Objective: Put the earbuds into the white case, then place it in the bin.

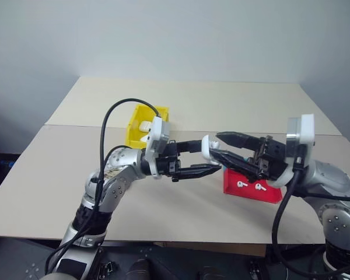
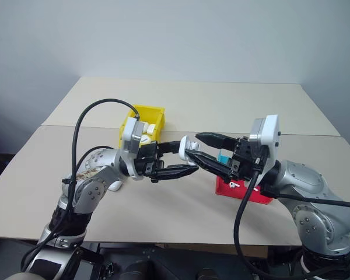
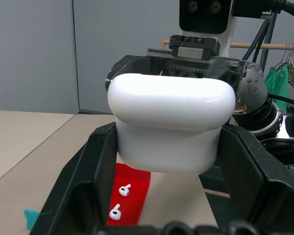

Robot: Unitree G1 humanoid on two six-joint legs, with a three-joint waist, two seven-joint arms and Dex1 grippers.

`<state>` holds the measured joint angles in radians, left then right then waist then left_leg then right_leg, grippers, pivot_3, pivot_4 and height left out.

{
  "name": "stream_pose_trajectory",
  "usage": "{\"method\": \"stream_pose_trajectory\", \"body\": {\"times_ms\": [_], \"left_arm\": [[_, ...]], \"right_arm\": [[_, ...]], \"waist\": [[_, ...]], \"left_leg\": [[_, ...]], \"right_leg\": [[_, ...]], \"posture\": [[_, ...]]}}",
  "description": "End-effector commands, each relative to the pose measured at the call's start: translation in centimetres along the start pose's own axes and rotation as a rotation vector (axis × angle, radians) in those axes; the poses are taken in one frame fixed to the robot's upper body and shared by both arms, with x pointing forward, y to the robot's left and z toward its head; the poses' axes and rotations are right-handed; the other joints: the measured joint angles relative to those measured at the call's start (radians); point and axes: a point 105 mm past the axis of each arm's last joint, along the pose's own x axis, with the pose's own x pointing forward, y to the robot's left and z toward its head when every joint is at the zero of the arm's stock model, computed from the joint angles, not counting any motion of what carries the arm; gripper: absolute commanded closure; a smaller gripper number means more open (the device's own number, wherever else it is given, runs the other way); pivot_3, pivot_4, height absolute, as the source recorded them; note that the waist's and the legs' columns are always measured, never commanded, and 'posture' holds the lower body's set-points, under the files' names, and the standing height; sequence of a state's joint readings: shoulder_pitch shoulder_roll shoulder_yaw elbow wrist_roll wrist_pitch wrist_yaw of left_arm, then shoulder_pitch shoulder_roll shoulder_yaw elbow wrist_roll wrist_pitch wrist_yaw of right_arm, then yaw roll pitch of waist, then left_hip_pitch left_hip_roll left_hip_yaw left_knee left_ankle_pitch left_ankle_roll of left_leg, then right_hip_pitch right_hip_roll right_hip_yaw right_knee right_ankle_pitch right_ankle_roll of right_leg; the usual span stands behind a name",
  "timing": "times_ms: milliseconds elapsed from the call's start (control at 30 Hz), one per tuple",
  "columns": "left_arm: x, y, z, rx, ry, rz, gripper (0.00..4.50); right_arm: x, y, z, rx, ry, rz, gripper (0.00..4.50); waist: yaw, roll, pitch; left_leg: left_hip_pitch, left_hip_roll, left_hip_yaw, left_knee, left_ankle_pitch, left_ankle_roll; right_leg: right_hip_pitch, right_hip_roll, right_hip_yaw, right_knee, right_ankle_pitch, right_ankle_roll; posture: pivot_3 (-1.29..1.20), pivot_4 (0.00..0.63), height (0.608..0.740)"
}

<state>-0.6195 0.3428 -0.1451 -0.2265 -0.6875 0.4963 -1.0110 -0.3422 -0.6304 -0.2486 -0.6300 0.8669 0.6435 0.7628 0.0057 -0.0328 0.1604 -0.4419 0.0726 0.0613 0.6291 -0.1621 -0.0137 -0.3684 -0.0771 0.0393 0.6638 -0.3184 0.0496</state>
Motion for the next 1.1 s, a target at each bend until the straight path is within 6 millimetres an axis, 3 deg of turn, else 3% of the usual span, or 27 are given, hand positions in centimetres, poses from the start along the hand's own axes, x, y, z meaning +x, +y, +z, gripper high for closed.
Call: {"method": "stream_pose_trajectory", "body": {"times_ms": [33, 167, 333, 467, 633, 800, 900, 1033, 1100], "left_arm": [[0.4, -0.4, 1.6, 0.067, -0.046, -0.019, 1.72], [-0.1, -0.4, 1.4, 0.066, -0.031, -0.009, 1.72], [-0.9, -0.3, 1.1, 0.068, -0.009, 0.013, 1.72], [-1.3, -0.4, 0.9, 0.068, -0.011, 0.031, 1.72], [-1.2, -0.7, 0.7, 0.064, -0.026, 0.053, 1.72], [-1.1, -0.9, 0.7, 0.069, -0.044, 0.075, 1.72], [-1.1, -0.9, 0.8, 0.069, -0.047, 0.086, 1.72], [-1.1, -1.0, 0.7, 0.068, -0.048, 0.091, 1.72], [-1.1, -1.0, 0.7, 0.067, -0.049, 0.093, 1.72]], "right_arm": [[0.1, -0.3, 0.5, -0.025, -0.003, -0.011, 0.17], [-0.7, -2.1, 1.6, -0.049, 0.010, -0.074, 0.17], [-1.8, -4.9, 2.0, -0.107, 0.211, -0.120, 0.17], [-2.6, -8.2, 0.1, -0.224, 0.534, -0.141, 0.17], [-4.5, -11.3, -4.7, -0.535, 0.951, -0.008, 0.17], [-5.1, -13.4, -7.3, -0.750, 1.141, 0.216, 0.17], [-5.4, -14.5, -7.8, -0.815, 1.182, 0.311, 0.72], [-5.3, -15.2, -8.1, -0.856, 1.201, 0.443, 2.03], [-5.3, -15.2, -8.3, -0.861, 1.216, 0.505, 2.03]], "waist": [[0.000, 0.000, 0.000], [0.000, 0.000, 0.000], [0.001, 0.001, 0.000], [-0.005, 0.002, 0.001], [-0.014, 0.003, 0.002], [-0.018, 0.007, 0.005], [-0.019, 0.008, 0.005], [-0.020, 0.008, 0.006], [-0.020, 0.008, 0.006]], "left_leg": [[0.000, 0.000, 0.000, 0.000, 0.000, 0.000], [0.000, 0.000, 0.000, 0.000, 0.000, 0.000], [0.000, 0.000, 0.000, 0.000, 0.000, 0.000], [0.000, 0.000, 0.001, 0.000, 0.000, 0.000], [0.000, 0.000, 0.002, -0.001, 0.000, 0.000], [-0.001, 0.000, 0.003, -0.001, 0.000, 0.000], [-0.001, 0.000, 0.003, -0.001, 0.000, 0.000], [-0.001, 0.000, 0.003, -0.001, 0.001, -0.001], [-0.001, 0.000, 0.003, -0.001, 0.001, -0.001]], "right_leg": [[0.000, 0.000, 0.000, 0.000, 0.000, 0.000], [0.000, 0.000, 0.000, 0.000, 0.000, 0.000], [0.000, 0.000, 0.000, 0.000, 0.000, 0.000], [-0.001, 0.000, 0.001, 0.000, 0.000, 0.000], [-0.002, 0.000, 0.001, -0.002, 0.000, 0.000], [-0.003, 0.000, 0.002, -0.001, 0.000, 0.000], [-0.003, 0.000, 0.002, -0.001, 0.000, 0.000], [-0.003, 0.000, 0.002, -0.002, 0.000, 0.000], [-0.003, 0.000, 0.002, -0.001, 0.000, 0.000]], "posture": [[0.00, 0.150, 0.740], [0.00, 0.150, 0.740], [0.00, 0.150, 0.740], [0.00, 0.150, 0.740], [0.00, 0.150, 0.740], [0.00, 0.150, 0.740], [0.00, 0.150, 0.740], [0.00, 0.150, 0.740], [0.00, 0.150, 0.740]]}}
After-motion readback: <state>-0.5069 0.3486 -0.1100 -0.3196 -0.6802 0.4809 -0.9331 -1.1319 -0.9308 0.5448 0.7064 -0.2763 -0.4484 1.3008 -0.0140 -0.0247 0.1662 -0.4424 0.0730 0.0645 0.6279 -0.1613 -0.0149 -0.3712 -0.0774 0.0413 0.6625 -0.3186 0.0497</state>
